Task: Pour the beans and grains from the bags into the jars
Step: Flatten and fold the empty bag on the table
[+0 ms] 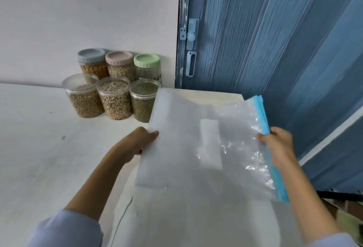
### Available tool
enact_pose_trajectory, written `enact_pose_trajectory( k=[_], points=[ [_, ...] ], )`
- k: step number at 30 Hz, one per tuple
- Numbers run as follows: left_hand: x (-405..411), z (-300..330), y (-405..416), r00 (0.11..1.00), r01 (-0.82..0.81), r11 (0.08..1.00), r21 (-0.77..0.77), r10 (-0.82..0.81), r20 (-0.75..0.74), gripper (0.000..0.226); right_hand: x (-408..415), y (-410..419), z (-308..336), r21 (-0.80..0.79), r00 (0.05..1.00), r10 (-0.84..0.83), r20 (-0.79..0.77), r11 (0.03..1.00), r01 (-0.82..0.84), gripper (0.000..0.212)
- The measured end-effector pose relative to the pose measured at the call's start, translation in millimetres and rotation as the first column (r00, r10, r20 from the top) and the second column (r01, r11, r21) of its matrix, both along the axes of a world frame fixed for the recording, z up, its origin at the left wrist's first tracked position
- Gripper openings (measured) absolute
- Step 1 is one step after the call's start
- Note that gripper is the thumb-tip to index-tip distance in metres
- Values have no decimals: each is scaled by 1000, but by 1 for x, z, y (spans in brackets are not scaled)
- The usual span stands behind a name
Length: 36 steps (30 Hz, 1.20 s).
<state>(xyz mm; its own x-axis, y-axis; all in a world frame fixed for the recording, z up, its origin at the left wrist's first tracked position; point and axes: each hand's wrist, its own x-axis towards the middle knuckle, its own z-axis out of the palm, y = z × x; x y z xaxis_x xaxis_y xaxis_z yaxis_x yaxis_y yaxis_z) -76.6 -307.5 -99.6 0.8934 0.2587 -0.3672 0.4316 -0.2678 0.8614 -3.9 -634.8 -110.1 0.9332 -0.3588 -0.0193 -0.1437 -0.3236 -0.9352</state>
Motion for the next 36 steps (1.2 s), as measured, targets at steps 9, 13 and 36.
enact_pose_trajectory(
  k=[9, 13, 36],
  points=[
    [-14, -21, -3, 926, 326, 894, 307, -236, -295, 43, -3, -7, -33, -138, 965, 15, -263, 989, -52, 4],
    [-7, 4, 4, 925, 347, 770, 536, -184, -333, 49, 1, -11, -28, -124, 969, 92, -230, 985, -123, 9],
    [56, -26, -50, 983, 92, 986, 138, -113, 148, 17, 6, -4, 2, -315, 923, 217, 318, 942, -113, 48]
  ],
)
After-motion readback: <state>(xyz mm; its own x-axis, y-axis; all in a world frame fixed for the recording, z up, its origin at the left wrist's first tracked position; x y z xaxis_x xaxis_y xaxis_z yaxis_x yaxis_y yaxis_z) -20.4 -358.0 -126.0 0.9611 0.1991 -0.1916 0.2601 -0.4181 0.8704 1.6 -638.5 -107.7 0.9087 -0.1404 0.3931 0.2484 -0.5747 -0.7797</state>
